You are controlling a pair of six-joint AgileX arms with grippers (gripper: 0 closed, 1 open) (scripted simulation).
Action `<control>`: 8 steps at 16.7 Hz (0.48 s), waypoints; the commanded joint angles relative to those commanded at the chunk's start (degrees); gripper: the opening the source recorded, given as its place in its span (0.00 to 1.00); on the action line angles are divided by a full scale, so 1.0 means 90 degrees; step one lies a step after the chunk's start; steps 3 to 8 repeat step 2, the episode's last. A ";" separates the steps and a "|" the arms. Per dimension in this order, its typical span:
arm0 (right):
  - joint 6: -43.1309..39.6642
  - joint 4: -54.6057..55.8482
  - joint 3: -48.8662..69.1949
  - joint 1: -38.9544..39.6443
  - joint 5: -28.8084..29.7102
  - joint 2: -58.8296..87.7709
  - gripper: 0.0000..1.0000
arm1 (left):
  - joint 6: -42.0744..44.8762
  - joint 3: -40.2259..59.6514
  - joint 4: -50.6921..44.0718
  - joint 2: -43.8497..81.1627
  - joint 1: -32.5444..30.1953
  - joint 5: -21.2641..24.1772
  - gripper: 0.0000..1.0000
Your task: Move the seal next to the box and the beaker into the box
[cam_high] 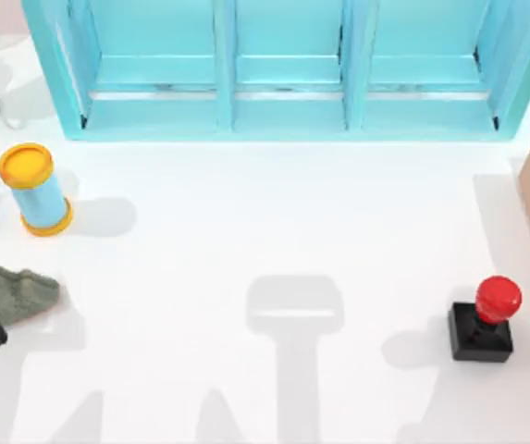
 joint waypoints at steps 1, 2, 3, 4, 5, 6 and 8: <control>-0.0006 -0.0083 0.0056 -0.0031 -0.0058 -0.0009 1.00 | 0.0000 0.0000 0.0000 0.0000 0.0000 0.0000 1.00; -0.0007 -0.0105 0.0070 -0.0040 -0.0074 -0.0010 1.00 | 0.0000 0.0000 0.0000 0.0000 0.0000 0.0000 1.00; -0.0007 -0.0105 0.0070 -0.0040 -0.0074 -0.0010 1.00 | 0.0000 0.0000 0.0000 0.0000 0.0000 0.0000 1.00; -0.0007 -0.0105 0.0070 -0.0040 -0.0074 -0.0010 1.00 | 0.0000 0.0000 0.0000 0.0000 0.0000 0.0000 1.00; -0.0007 -0.0105 0.0070 -0.0040 -0.0074 -0.0010 1.00 | 0.0000 0.0000 0.0000 0.0000 0.0000 0.0000 1.00; -0.0007 -0.0105 0.0070 -0.0040 -0.0074 -0.0010 1.00 | 0.0000 0.0000 0.0000 0.0000 0.0000 0.0000 1.00; -0.0007 -0.0105 0.0070 -0.0040 -0.0074 -0.0010 1.00 | 0.0000 0.0000 0.0000 0.0000 0.0000 0.0000 1.00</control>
